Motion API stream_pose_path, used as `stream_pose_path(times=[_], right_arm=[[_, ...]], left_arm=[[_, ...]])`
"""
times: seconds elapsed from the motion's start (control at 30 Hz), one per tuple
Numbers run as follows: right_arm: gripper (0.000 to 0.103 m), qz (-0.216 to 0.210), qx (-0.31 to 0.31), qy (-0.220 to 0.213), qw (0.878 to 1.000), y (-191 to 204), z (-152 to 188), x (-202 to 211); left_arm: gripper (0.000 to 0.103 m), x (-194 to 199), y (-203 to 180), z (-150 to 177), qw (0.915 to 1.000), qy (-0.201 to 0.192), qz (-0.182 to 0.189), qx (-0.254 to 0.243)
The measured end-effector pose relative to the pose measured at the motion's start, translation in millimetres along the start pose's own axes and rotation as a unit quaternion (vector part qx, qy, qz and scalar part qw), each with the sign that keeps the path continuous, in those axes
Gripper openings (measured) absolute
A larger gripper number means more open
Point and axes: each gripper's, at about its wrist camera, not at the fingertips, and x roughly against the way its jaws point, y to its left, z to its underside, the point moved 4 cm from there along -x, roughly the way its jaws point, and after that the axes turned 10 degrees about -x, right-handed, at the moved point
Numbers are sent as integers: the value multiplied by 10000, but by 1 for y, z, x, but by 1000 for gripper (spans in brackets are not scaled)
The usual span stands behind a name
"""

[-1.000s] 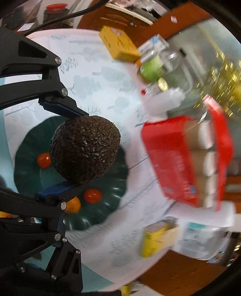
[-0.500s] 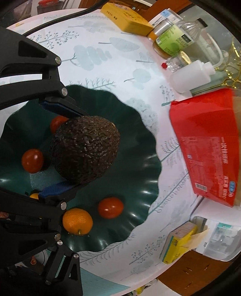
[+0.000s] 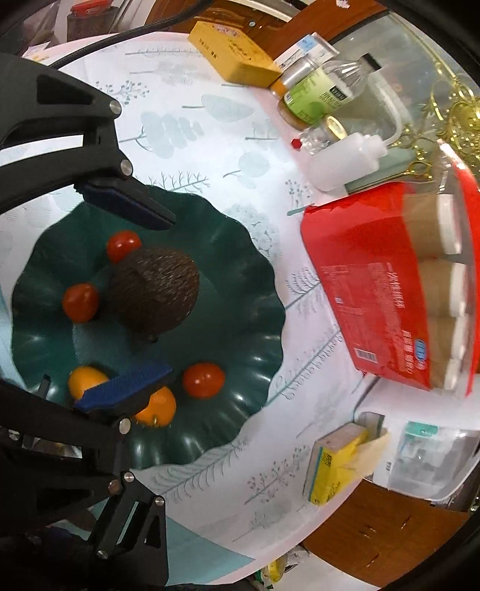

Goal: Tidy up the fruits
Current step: 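Place the avocado on the green plate with the left tool while the right tool places the kumquat, then grasp the orange with the left tool while the right tool grasps the dark banana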

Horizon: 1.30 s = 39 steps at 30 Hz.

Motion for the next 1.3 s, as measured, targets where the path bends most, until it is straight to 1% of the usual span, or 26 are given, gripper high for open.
stream_pose_path(times=[0.1, 0.2, 0.33, 0.43, 0.6, 0.77, 0.93, 1.03, 1.13, 1.2, 1.3], right_arm=[[50, 44, 33, -71, 10000, 2, 4, 11], [50, 53, -10, -119, 9999, 2, 7, 20], [50, 32, -156, -156, 9998, 0, 9, 31], [50, 10, -235, -203, 9995, -2, 18, 47], [50, -17, -365, -304, 9989, -6, 23, 72], [50, 4, -390, -446, 9982, -7, 31, 106], [49, -74, -377, -437, 9983, -6, 41, 132], [50, -60, -276, -512, 9983, -3, 51, 146], [49, 68, -106, -634, 9979, -1, 62, 159], [49, 224, 23, -687, 9974, -1, 71, 163], [49, 307, 114, -723, 9968, -3, 83, 165]], left_arm=[[74, 14, -1, 3, 10000, -40, -59, 56], [74, 27, 2, 9, 9997, -54, -90, 217], [74, 50, 2, 24, 9990, -59, -156, 421], [74, 66, 1, 36, 9985, -53, -177, 519], [74, 101, -2, 58, 9969, -82, -259, 743], [74, 135, -4, 70, 9947, -186, -393, 929], [75, 165, -15, 78, 9925, -328, -463, 1084], [75, 176, -25, 83, 9919, -371, -521, 1098], [75, 183, -36, 90, 9912, -400, -512, 1152], [75, 185, -43, 96, 9905, -421, -497, 1210], [75, 185, -52, 106, 9891, -451, -479, 1315]])
